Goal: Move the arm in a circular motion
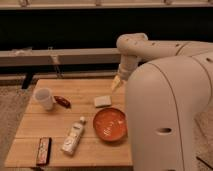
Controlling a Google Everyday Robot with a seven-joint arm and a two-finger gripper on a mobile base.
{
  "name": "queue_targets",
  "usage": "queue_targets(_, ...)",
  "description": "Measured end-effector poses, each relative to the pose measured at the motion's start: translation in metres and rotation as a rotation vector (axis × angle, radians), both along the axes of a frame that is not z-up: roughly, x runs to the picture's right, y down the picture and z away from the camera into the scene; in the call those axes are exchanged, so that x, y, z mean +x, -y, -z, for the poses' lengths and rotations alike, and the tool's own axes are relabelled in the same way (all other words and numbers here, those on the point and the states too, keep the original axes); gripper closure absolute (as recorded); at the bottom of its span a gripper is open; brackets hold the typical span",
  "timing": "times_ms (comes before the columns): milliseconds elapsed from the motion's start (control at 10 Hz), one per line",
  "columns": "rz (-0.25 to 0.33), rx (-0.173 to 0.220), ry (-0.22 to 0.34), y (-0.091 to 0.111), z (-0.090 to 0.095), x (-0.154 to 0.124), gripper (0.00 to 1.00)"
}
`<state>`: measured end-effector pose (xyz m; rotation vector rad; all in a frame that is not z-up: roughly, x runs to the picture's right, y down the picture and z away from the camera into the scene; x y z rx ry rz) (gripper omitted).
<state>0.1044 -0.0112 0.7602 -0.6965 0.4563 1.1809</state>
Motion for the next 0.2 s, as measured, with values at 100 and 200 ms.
queue_targets(100, 0.013, -0.004, 0.008, 0.0021, 0.0009, -0.0046, 0.2)
queue_targets(200, 0.031, -0.005, 0.019, 0.0026, -0.002, -0.0135, 0.2)
